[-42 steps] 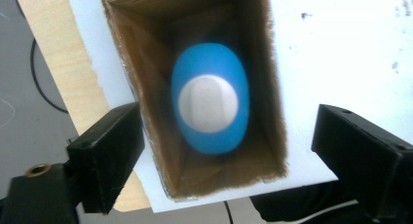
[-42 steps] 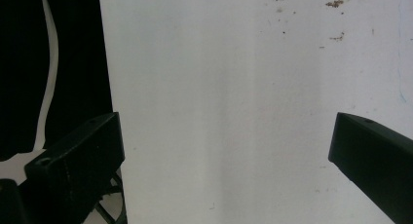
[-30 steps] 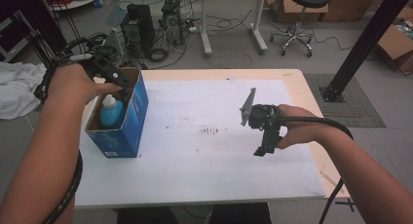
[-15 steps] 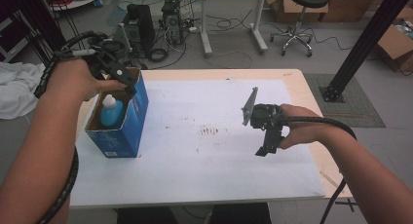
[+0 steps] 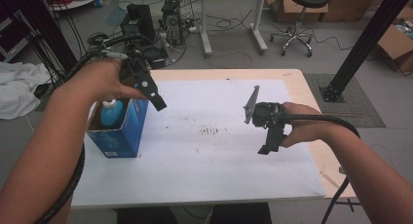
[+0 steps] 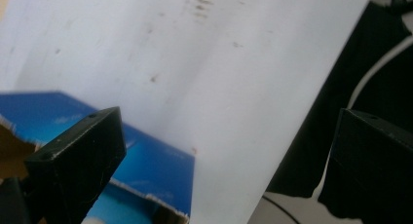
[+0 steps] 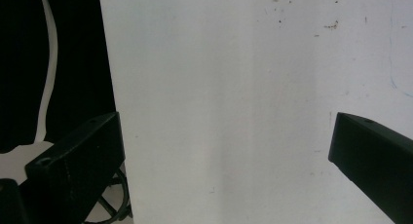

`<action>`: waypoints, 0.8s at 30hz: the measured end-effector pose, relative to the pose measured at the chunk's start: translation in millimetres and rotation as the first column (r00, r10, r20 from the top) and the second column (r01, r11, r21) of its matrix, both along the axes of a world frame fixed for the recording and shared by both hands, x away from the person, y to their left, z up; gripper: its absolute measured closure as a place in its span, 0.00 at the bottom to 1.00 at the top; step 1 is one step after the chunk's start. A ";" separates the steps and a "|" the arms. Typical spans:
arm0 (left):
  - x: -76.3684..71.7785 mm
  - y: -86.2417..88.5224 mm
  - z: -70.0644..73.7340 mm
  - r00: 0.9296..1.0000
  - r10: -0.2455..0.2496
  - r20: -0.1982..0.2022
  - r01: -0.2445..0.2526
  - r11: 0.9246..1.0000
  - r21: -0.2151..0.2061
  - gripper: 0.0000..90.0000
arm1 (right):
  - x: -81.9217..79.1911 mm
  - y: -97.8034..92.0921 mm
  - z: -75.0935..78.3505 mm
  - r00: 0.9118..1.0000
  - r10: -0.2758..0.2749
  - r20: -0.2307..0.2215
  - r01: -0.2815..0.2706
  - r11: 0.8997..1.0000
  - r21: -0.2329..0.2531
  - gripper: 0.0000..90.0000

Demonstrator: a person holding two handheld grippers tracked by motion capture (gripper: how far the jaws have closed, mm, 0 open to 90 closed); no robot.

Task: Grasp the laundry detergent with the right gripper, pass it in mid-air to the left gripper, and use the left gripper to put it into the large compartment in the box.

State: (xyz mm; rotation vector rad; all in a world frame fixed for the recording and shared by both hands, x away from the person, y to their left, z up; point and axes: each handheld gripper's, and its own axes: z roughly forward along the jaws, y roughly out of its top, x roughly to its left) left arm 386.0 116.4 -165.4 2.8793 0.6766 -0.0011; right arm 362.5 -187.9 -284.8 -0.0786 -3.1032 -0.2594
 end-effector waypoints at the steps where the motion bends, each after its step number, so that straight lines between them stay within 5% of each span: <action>1: -1.3 -4.0 -0.9 1.000 -0.019 -0.002 0.019 1.000 0.009 0.00 | 0.7 -0.3 0.0 1.000 0.001 0.001 -0.001 1.000 -0.005 0.00; 6: -9.4 -24.9 -9.2 0.991 -0.133 -0.023 0.133 0.991 0.031 0.00 | 3.6 -1.6 1.8 1.000 -0.003 0.001 0.003 1.000 -0.007 0.00; 14: -21.8 -40.0 -23.2 0.961 -0.272 -0.038 0.274 0.959 0.071 0.00 | 3.0 1.3 3.0 1.000 0.000 -0.002 0.000 1.000 -0.017 0.00; 20: -26.6 -43.2 -35.9 0.944 -0.322 -0.067 0.327 0.942 0.079 0.00 | 4.7 1.7 4.3 1.000 0.000 0.002 0.000 1.000 -0.014 0.00; 24: -26.8 -43.8 -42.5 0.940 -0.336 -0.067 0.340 0.937 0.083 0.00 | 6.0 2.6 3.5 1.000 -0.001 -0.002 0.001 1.000 -0.014 0.00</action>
